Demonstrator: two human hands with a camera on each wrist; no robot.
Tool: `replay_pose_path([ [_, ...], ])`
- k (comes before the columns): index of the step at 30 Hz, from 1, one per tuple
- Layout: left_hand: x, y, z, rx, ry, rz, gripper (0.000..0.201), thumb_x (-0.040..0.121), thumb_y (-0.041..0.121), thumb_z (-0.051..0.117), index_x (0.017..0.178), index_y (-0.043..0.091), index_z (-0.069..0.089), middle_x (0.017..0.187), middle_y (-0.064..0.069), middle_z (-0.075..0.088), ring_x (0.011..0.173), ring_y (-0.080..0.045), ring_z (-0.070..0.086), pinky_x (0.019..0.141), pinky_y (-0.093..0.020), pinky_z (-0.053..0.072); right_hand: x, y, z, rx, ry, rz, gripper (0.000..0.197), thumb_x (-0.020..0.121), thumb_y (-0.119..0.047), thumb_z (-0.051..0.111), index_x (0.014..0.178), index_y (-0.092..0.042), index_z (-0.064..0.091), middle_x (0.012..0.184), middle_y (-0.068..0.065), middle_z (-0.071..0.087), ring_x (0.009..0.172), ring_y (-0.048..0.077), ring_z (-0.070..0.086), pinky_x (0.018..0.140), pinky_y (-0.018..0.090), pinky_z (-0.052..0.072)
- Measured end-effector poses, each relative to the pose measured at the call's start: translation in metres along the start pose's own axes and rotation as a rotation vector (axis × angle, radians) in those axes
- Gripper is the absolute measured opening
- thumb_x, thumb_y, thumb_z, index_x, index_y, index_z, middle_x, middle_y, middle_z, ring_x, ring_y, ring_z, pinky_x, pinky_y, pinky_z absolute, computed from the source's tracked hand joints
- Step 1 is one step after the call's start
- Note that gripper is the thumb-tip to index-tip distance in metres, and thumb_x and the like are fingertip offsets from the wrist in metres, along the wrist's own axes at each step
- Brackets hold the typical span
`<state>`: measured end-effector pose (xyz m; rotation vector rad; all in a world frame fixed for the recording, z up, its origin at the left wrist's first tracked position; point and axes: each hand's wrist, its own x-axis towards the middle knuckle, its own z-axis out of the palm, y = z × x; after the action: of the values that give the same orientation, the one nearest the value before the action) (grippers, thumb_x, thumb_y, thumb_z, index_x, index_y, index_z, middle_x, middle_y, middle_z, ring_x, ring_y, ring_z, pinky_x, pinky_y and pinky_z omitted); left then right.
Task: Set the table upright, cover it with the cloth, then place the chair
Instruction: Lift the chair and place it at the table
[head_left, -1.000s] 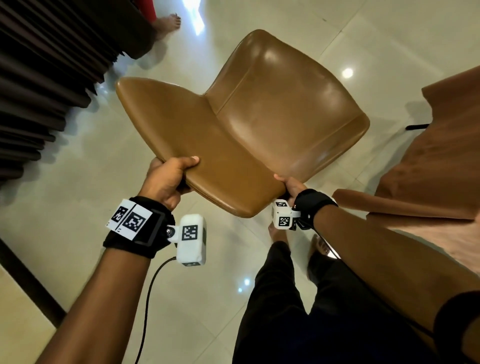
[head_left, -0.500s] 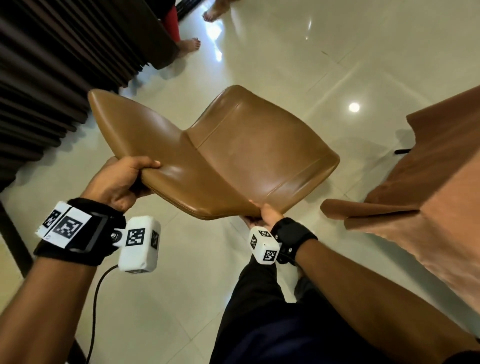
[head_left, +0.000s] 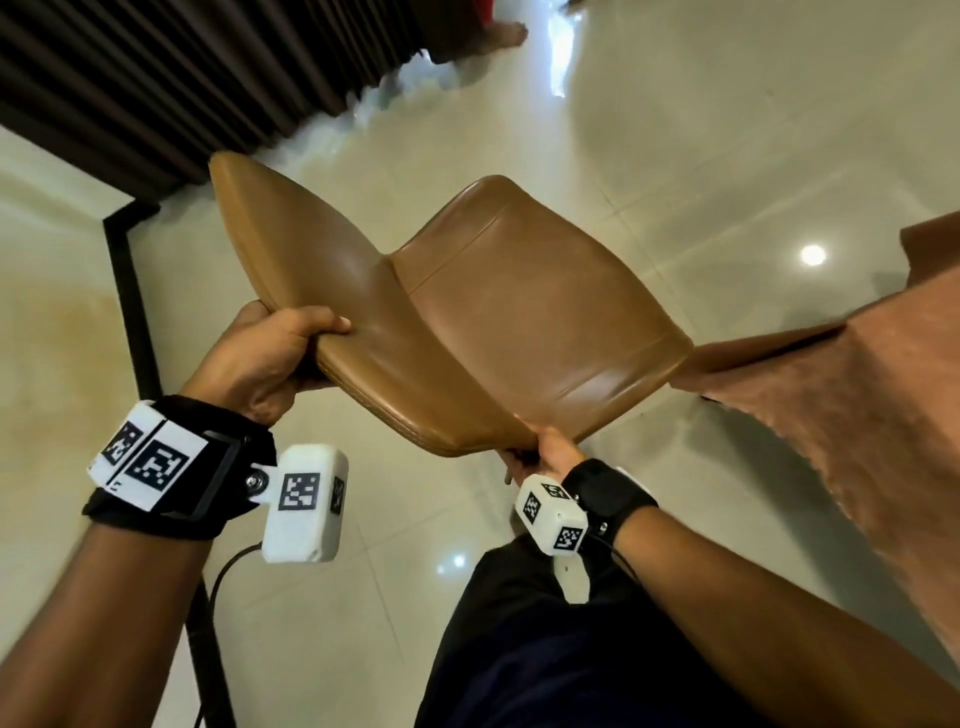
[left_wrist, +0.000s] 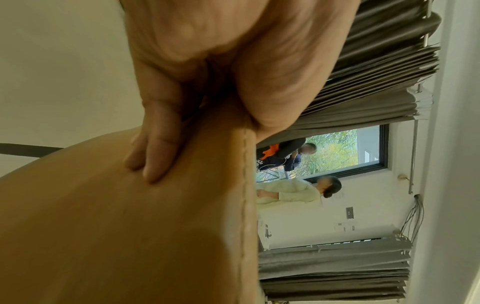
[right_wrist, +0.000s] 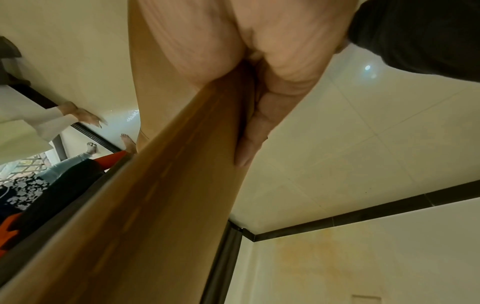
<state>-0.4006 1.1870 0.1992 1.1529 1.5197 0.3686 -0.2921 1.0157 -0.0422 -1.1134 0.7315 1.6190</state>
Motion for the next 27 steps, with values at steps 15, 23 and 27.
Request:
replay_pose_path([
  [15, -0.179, -0.173, -0.097, -0.108, -0.132, 0.090, 0.015, 0.086, 0.000, 0.061, 0.098, 0.009, 0.059, 0.088, -0.006, 0.065, 0.070, -0.016, 0.066, 0.049, -0.026, 0.056, -0.102, 0.214, -0.095, 0.248, 0.051, -0.173, 0.027, 0.101, -0.006, 0.055, 0.074, 0.000, 0.057, 0.053, 0.012, 0.064, 0.043, 0.023, 0.065, 0.043, 0.031, 0.057],
  [23, -0.247, -0.246, -0.084, -0.082, -0.199, 0.034, 0.031, 0.085, 0.000, 0.061, 0.116, -0.002, 0.058, 0.097, -0.012, 0.064, 0.072, -0.017, 0.064, 0.048, -0.025, 0.054, -0.140, 0.285, -0.178, 0.360, 0.173, -0.223, 0.019, 0.097, -0.003, 0.057, 0.079, -0.002, 0.057, 0.055, 0.012, 0.067, 0.043, 0.022, 0.066, 0.039, 0.028, 0.053],
  [27, -0.288, -0.275, -0.057, -0.063, -0.246, 0.029, 0.015, 0.086, -0.001, 0.059, 0.100, 0.005, 0.061, 0.091, -0.012, 0.065, 0.071, -0.018, 0.065, 0.049, -0.026, 0.054, -0.164, 0.305, -0.227, 0.436, 0.177, -0.243, 0.026, 0.099, 0.000, 0.052, 0.073, -0.005, 0.055, 0.049, 0.009, 0.063, 0.039, 0.018, 0.064, 0.037, 0.024, 0.050],
])
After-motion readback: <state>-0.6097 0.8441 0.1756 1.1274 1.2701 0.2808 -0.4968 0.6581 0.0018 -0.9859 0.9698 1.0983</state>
